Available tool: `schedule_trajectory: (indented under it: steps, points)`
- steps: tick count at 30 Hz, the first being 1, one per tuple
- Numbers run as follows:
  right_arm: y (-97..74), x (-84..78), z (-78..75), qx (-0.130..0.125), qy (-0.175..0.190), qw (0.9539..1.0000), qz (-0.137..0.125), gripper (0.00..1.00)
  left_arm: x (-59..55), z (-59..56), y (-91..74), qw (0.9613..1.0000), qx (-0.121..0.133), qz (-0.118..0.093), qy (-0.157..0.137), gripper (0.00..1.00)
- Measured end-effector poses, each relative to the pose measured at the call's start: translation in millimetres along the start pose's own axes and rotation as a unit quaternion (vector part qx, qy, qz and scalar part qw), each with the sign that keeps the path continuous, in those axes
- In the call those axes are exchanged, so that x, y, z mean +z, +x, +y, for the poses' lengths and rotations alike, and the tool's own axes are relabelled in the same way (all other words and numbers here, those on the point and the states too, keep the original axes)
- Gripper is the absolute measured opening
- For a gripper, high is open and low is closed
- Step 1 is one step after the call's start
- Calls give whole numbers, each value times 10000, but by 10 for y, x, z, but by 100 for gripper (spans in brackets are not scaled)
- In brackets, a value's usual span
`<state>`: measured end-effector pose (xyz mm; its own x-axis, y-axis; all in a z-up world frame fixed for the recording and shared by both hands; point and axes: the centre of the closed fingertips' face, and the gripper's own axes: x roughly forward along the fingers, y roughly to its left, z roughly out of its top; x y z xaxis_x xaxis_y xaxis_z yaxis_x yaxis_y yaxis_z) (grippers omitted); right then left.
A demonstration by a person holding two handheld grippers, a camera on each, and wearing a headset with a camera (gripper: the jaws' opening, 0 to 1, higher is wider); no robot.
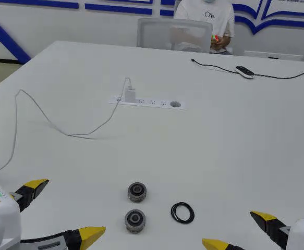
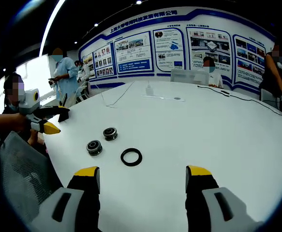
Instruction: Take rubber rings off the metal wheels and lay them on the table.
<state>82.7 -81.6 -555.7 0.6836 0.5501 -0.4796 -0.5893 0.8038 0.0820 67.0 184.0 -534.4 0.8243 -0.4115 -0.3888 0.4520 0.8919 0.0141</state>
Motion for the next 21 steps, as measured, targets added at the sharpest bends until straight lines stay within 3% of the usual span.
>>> schedule_trajectory:
  steps: [21]
  points:
    - [19, 21, -23, 78, 225, 9997, -8, 74, -61, -10, 0, 9999, -39, 109, 1, 95]
